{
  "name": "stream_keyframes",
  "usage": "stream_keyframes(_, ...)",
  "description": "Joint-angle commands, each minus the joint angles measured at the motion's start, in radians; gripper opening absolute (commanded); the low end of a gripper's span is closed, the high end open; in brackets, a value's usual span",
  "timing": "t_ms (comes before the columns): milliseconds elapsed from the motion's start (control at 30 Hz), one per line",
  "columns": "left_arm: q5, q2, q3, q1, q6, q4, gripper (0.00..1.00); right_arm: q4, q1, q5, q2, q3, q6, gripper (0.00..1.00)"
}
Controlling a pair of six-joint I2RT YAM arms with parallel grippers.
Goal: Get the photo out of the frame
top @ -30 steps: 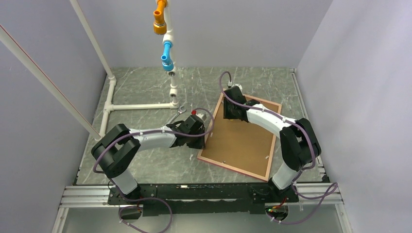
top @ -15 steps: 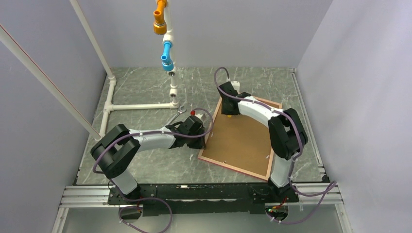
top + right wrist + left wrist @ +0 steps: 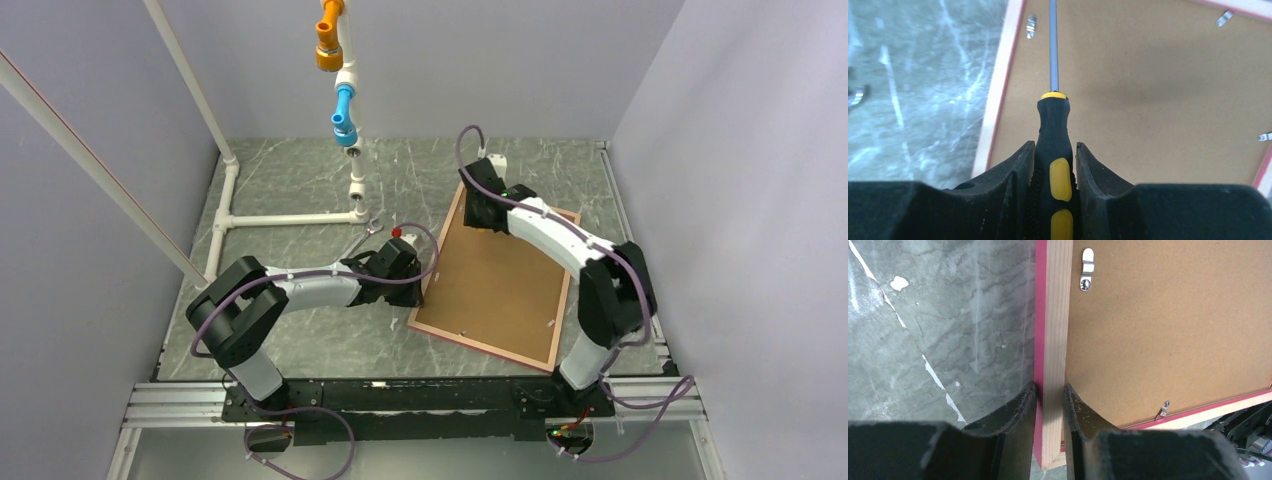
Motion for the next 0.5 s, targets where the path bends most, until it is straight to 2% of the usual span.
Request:
stream_keyframes(0,-0.021,0.013,-0.008,-0.004,0.035,-0.067,0.29,-0.025,-0.005,-0.012,-0.161,-0.027,-0.026,0.0)
stream_keyframes(100,-0.035,-0.007,-0.014,-0.004,0.058,-0.074,0.33,-0.034,-0.004,-0.046,-0.251,-0.105,-0.016,0.0)
stream_keyframes(300,-0.011,-0.15,-0.017,-0.004,0.072,-0.134,0.55,-0.074,0.003,-0.102,-0.432,-0.266,0.006,0.0)
stream_keyframes(400,0.008,-0.234,-0.018,-0.005,0.038,-0.187,0.62,-0.103,0.003,-0.117,-0.526,-0.326,0.016,0.0)
stream_keyframes(467,0.029,-0.277,-0.026,-0.005,-0.011,-0.217,0.63,-0.12,0.005,-0.13,-0.576,-0.357,0.022,0.0)
